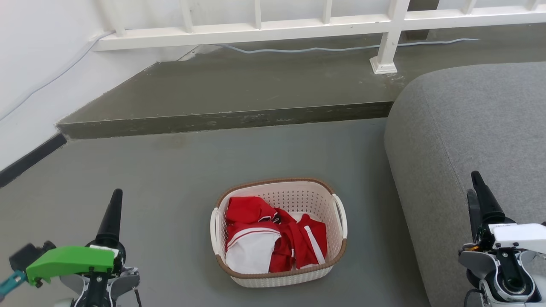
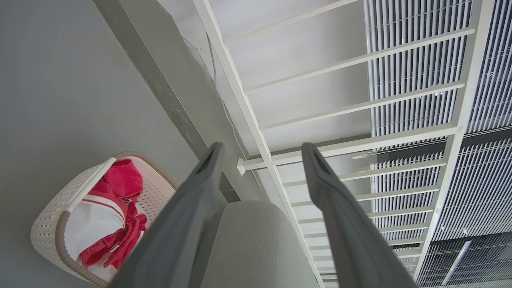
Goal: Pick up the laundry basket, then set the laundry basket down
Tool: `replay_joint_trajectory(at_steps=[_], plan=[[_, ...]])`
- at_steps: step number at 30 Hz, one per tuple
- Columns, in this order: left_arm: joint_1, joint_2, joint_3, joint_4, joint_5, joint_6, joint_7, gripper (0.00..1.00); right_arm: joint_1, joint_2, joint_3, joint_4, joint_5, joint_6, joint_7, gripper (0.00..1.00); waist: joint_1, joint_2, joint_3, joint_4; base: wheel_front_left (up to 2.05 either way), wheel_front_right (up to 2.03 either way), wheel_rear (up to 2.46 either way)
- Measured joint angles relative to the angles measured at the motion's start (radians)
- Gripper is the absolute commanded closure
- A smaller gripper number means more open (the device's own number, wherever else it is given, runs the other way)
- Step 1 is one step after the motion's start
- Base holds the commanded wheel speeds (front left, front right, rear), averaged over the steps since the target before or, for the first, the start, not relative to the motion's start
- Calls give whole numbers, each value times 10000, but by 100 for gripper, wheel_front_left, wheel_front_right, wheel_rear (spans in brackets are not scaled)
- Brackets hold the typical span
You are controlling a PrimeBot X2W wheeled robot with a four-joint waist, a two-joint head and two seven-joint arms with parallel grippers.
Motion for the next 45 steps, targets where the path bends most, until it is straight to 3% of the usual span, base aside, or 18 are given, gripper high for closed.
replay_joint_trajectory(at_steps=[8,20,45], plan=[[-200,345,-541,-190,1668,6,-364,0,-230,-345,414,-63,-1338,2,-397,0,0,0,8,1,0,0,0],[-524,639,-1223,-546,3904,445,-779,0,-443,-727,1106,-130,-3381,-107,-888,0,0,0,7,2,0,0,0],[-555,796,-2196,-1158,7451,1331,-1655,0,-798,-1239,2341,-238,-7357,-727,-1799,0,0,0,39,16,0,0,0]])
